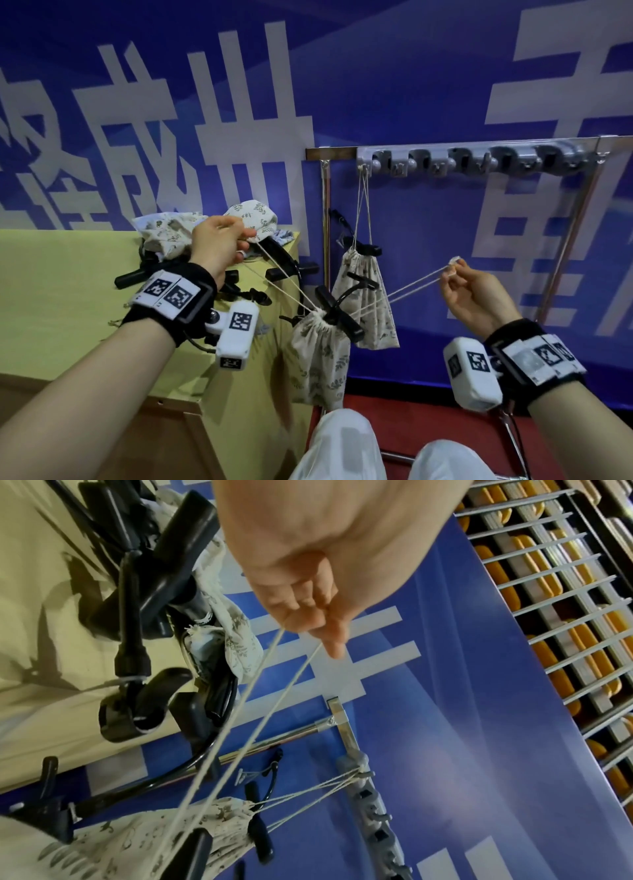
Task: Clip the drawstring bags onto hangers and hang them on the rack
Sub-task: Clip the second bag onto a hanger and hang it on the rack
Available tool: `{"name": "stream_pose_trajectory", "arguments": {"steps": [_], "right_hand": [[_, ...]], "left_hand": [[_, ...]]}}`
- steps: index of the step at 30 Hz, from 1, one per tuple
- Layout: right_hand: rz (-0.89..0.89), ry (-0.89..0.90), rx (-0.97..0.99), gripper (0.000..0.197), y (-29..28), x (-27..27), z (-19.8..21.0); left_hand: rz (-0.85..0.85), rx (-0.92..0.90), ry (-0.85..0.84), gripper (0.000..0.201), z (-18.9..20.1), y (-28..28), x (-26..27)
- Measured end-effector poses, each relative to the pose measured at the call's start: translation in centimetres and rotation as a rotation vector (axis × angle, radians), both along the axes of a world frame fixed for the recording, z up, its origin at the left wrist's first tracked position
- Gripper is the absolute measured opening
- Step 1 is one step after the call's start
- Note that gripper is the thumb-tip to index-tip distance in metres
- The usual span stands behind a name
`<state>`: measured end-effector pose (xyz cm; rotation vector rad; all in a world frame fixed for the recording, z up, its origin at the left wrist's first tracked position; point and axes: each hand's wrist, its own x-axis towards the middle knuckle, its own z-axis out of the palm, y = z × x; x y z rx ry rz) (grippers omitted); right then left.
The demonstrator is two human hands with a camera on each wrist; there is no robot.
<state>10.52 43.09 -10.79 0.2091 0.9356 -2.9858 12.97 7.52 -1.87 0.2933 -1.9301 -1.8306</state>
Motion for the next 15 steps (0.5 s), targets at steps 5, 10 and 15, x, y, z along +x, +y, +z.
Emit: {"name": "stream_pose_trajectory", "arguments": {"steps": [5, 10, 15], "right_hand": [[0.128, 0.141, 0.119, 0.019, -2.1, 1.7, 3.3], [0.235, 0.278, 0.125, 0.033, -8.2, 3.6, 5.3], [0.108, 0.337, 0.378, 0.016, -10.3, 2.5, 6.3]], "left_hand": [[-0.199, 0.003, 0.049, 0.030, 1.0, 3.2, 2.2], [-0.508, 0.019, 0.082, 0.043, 1.3, 9.7, 2.5], [-0.538, -0.118, 0.117, 0.038, 0.8, 12.7, 1.0]]}}
